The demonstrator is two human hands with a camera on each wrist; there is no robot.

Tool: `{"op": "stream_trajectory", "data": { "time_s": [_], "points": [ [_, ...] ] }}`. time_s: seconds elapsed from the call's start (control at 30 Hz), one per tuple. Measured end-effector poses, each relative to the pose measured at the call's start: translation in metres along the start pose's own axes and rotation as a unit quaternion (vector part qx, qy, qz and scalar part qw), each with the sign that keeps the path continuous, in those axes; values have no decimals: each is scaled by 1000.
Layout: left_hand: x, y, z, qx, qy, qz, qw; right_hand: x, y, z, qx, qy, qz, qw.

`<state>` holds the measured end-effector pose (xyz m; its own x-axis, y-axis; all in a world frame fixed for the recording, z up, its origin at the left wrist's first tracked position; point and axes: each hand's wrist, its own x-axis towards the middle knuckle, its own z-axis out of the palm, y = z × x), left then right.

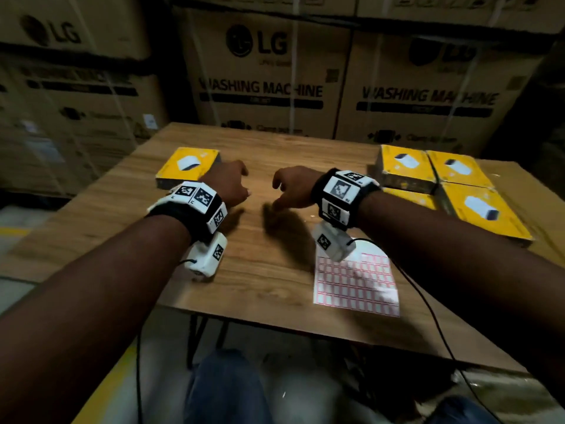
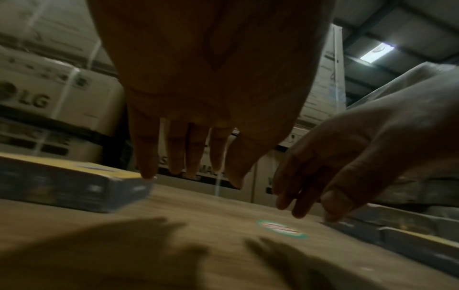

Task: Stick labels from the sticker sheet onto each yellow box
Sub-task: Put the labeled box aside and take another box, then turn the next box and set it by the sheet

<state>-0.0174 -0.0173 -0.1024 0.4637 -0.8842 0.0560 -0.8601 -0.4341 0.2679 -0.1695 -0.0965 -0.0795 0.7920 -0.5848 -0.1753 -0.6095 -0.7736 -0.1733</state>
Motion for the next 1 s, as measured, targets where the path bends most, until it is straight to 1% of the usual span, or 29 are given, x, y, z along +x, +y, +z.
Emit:
{"op": "stream_trajectory", "data": {
  "time_s": [0.17,0.23,0.37,0.57,0.63,0.73,0.87,0.93,1.0],
  "points": [
    [0,-81,-21,47,61,-86,993,52,-56,16,26,31,-41,998],
    [0,-106,-22,52,51,-113,991,69,-76,24,47,43,-48,997],
    [1,-136,-14,34,37,-142,989,99,-104,38,54,30,-49,997],
    [15,-139,-10,-14,21,-128,991,131,-112,39,33,3,-36,999],
    [15,-135,-10,-20,24,-125,992,135,-110,38,31,14,-32,999],
    [13,-126,-13,-30,27,-127,991,135,-105,37,59,39,-21,997],
    [12,-112,-13,-76,60,-128,987,123,-96,34,108,85,3,991],
    [9,-101,-11,-100,82,-108,986,112,-86,29,131,110,6,985],
    [8,-90,-9,-118,114,-83,983,102,-73,23,142,121,12,982]
  ]
}}
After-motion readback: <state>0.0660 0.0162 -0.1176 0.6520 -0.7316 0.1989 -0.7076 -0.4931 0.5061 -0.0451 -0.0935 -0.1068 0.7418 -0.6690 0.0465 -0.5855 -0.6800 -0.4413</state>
